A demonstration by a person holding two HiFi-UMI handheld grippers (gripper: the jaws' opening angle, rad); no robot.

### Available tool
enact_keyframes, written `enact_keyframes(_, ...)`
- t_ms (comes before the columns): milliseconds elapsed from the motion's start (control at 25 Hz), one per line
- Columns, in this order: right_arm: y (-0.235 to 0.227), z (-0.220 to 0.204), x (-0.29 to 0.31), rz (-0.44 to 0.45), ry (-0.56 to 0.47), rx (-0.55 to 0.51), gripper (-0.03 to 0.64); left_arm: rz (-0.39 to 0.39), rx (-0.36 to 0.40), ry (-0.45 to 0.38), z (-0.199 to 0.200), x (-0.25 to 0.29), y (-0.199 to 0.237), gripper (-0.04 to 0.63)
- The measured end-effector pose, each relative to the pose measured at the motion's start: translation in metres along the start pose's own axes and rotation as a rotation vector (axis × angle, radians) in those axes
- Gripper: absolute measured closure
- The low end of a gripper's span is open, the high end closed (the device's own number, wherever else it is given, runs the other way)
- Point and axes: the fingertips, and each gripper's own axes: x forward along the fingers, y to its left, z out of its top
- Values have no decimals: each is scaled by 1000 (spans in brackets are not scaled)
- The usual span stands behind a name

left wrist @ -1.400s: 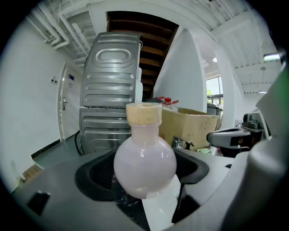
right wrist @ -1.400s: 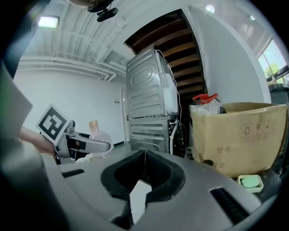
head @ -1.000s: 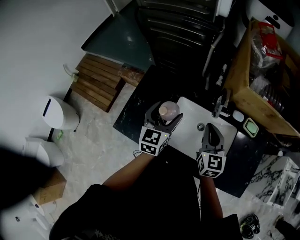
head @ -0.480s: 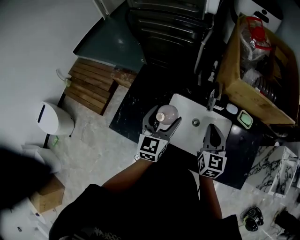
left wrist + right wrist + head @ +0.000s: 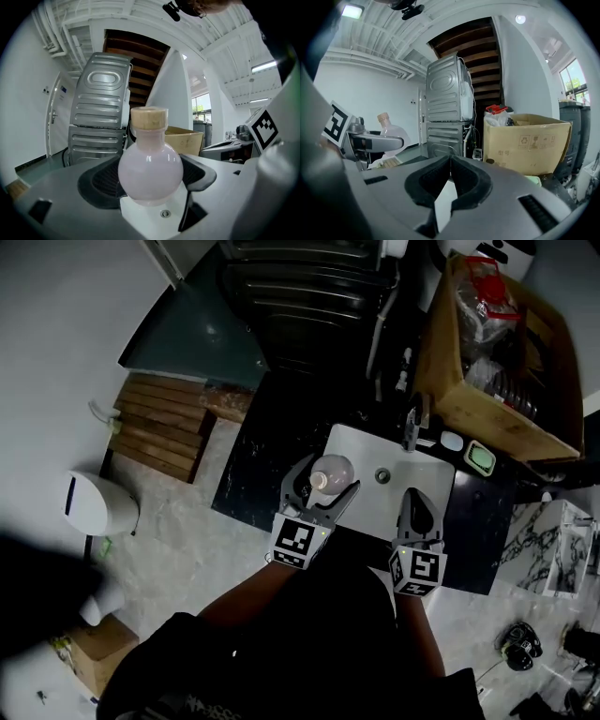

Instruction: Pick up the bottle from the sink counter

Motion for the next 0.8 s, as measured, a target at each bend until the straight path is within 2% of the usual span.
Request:
enact_keyframes(360, -9, -5, -11, -103, 0, 3, 578, -136, 32, 34, -2, 5, -21, 213)
enact_keyframes(600, -25, 5, -13, -89, 1, 12, 578, -114, 35, 33, -1, 12, -35, 213)
enact_keyframes(800, -51, 7, -13, -38, -44, -16, 578, -54, 24, 24, 9, 22, -53, 213)
